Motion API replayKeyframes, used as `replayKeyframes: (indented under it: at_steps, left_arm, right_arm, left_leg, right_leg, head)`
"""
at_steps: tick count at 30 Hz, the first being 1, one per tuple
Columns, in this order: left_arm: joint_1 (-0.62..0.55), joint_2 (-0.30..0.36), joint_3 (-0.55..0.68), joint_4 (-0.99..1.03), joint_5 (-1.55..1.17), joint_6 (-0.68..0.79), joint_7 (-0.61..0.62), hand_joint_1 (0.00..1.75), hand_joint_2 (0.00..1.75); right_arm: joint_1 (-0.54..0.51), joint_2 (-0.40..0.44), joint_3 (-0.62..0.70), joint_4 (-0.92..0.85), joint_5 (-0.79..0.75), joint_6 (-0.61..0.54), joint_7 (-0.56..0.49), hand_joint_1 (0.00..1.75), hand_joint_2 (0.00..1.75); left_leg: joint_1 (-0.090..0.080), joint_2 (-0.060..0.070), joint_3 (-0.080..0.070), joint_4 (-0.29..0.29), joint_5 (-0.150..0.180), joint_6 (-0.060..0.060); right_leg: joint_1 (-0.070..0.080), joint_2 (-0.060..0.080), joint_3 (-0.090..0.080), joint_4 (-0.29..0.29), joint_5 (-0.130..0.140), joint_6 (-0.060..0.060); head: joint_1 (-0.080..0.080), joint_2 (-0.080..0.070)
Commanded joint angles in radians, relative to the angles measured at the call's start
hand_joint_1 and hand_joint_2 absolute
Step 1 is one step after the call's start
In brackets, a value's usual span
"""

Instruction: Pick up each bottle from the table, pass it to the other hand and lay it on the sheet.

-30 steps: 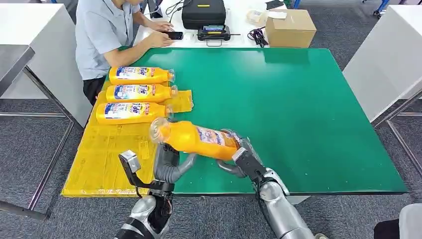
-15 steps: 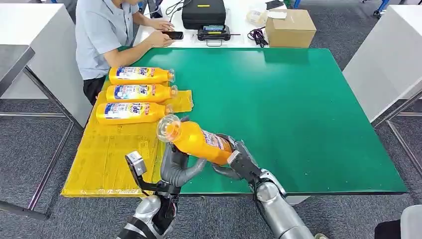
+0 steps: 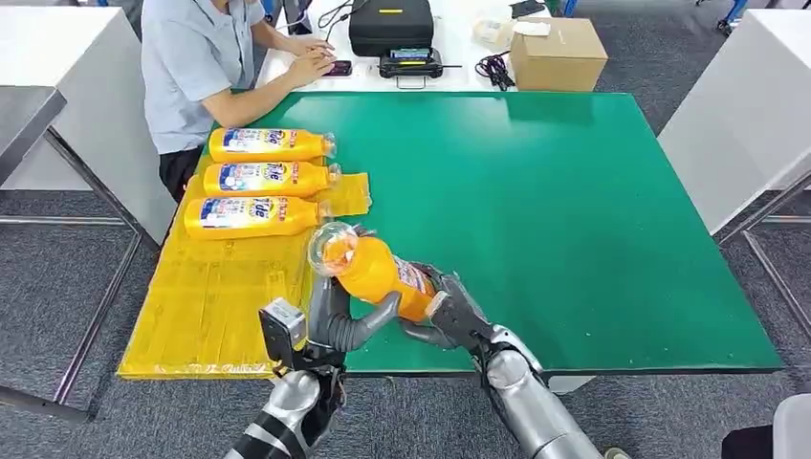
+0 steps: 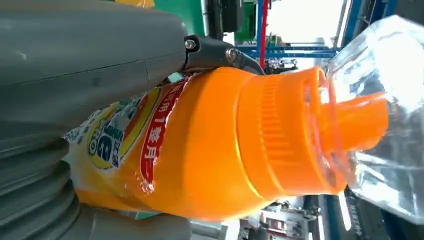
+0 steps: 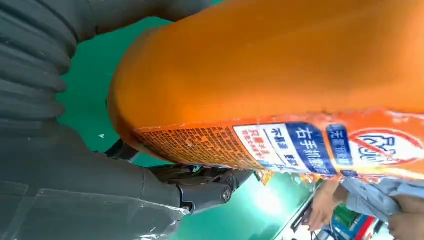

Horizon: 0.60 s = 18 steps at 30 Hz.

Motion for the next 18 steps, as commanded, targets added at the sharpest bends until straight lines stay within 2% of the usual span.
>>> replayKeyframes:
  at_steps: [1,3,8,9,14,18]
  left_arm:
    - [-0.048,0.033,0.019,0.079,0.066,-0.119,0.013,1.75,1.75]
    - [-0.045,0.032,0.022,0.075,0.08,-0.144,0.024,1.75,1.75]
    - [-0.037,0.027,0.039,0.064,0.159,-0.248,0.086,1.75,1.75]
    - [-0.035,0.024,0.044,0.062,0.176,-0.26,0.097,1.75,1.75]
    - [-0.008,0.034,0.073,-0.017,0.229,-0.25,0.14,1.75,1.75]
    - [0.03,0.048,0.093,-0.108,0.203,-0.189,0.146,1.75,1.75]
  right_arm:
    - [-0.047,-0.017,0.054,0.033,-0.021,0.022,-0.002,1.62,1.75]
    - [-0.046,-0.019,0.053,0.034,-0.022,0.02,-0.002,1.55,1.75]
    - [-0.038,-0.02,0.041,0.039,-0.031,0.017,-0.006,0.49,1.75]
    - [-0.037,-0.02,0.038,0.043,-0.031,0.015,-0.006,0.03,1.75]
    - [-0.028,-0.014,0.024,0.067,0.011,-0.068,0.038,0.0,1.75]
    - [-0.002,-0.009,-0.014,0.052,0.072,-0.182,0.08,0.0,1.75]
  left_leg:
    - [0.002,0.002,0.003,0.0,-0.001,-0.003]
    - [0.001,0.002,0.002,0.0,-0.001,-0.001]
    - [0.002,0.002,0.004,0.0,-0.002,-0.002]
    - [0.002,0.003,0.005,0.0,-0.002,-0.003]
    - [0.001,0.002,0.003,0.0,-0.001,-0.002]
    - [0.001,0.002,0.002,-0.001,-0.001,-0.002]
  right_leg:
    - [0.002,0.002,0.003,0.0,0.0,-0.003]
    - [0.001,0.001,0.001,0.0,0.0,-0.002]
    - [0.002,0.002,0.004,-0.001,-0.001,-0.003]
    - [0.002,0.002,0.005,-0.001,-0.001,-0.003]
    - [0.002,0.001,0.003,-0.001,-0.001,-0.002]
    - [0.001,0.001,0.002,-0.001,0.0,-0.002]
  head:
    - [0.0,0.0]
    - [0.0,0.0]
    - [0.0,0.0]
    - [0.0,0.0]
    - [0.0,0.0]
    - [0.0,0.0]
